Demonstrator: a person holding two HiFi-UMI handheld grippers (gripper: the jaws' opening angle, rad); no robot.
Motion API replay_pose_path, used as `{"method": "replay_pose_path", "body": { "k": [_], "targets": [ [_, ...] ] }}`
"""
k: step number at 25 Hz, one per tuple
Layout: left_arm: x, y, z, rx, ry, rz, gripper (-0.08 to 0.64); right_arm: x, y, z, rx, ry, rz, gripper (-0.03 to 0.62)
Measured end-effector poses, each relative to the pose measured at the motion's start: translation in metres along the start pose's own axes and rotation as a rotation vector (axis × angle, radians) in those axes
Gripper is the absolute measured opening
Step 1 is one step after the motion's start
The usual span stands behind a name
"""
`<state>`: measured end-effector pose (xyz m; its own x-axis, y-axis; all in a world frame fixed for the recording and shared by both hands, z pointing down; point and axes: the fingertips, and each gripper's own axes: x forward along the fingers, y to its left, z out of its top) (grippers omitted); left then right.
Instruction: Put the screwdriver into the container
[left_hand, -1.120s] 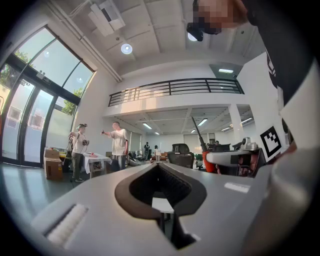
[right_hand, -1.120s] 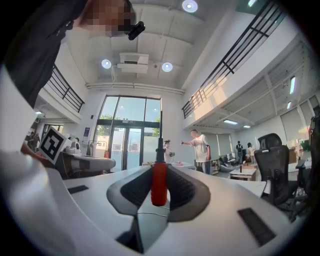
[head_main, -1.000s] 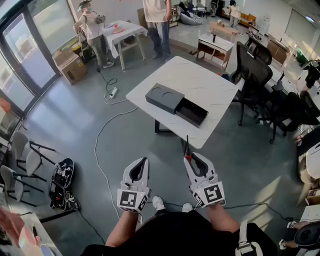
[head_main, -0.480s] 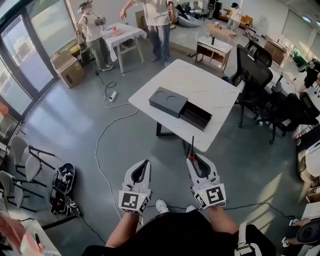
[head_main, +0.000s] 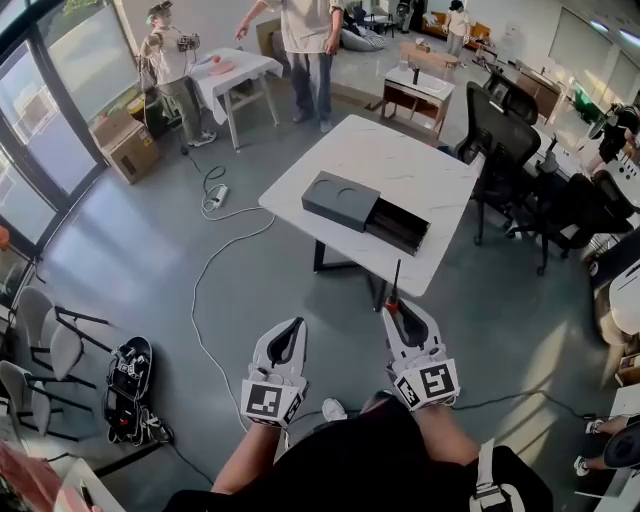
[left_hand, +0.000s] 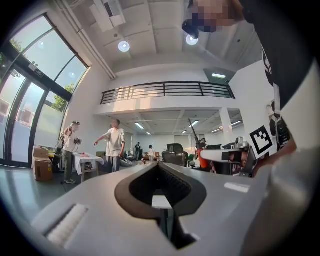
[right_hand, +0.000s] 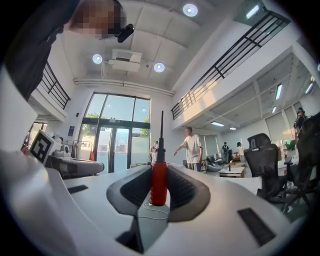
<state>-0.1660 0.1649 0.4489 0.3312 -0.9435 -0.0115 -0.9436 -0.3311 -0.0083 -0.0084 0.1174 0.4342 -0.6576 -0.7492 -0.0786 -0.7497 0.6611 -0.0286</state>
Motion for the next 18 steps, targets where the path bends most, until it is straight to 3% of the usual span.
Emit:
{"method": "replay_pose_path", "body": {
  "k": [18],
  "targets": [
    [0.065,0.022,-0.014,-0.012,0.033,-0.044,0.009,0.050,-0.036,-0.012,-0.011,0.021,-0.013,0.098]
  ]
}}
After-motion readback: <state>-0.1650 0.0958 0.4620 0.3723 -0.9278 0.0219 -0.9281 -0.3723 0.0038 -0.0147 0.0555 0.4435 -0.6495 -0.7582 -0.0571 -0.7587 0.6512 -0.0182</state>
